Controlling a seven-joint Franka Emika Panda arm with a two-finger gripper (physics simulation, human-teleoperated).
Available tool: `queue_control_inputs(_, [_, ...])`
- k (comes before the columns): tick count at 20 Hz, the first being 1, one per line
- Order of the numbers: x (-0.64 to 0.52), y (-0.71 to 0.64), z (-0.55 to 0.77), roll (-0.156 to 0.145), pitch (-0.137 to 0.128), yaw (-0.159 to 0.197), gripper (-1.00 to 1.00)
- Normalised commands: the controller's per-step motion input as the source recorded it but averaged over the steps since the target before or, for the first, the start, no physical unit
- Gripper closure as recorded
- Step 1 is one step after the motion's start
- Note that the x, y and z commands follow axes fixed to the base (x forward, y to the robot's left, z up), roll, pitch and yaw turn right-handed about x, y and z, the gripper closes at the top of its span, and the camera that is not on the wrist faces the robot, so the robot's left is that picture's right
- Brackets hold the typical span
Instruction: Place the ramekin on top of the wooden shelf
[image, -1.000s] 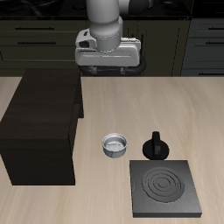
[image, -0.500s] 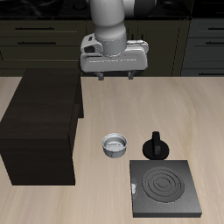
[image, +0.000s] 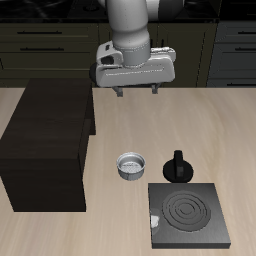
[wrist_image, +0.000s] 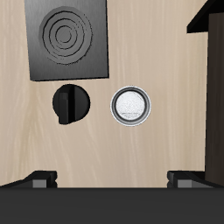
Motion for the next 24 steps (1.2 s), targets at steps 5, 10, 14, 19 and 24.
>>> queue_control_inputs(5, [0.16, -0.02, -0.01, 0.002, -0.002, 0.034, -1.0])
queue_control_inputs(10, [0.09, -0.06, -0.01, -0.009, -0.017, 0.028, -1.0])
queue_control_inputs(14, [0.07, -0.05, 0.0, -0.014, 0.014, -0.008, -1.0])
queue_control_inputs(19, [0.07, -0.06, 0.05, -0.01, -0.017, 0.001, -1.0])
queue_control_inputs(24, [0.03, -0.03, -0.08, 0.003, 0.013, -0.006, -1.0])
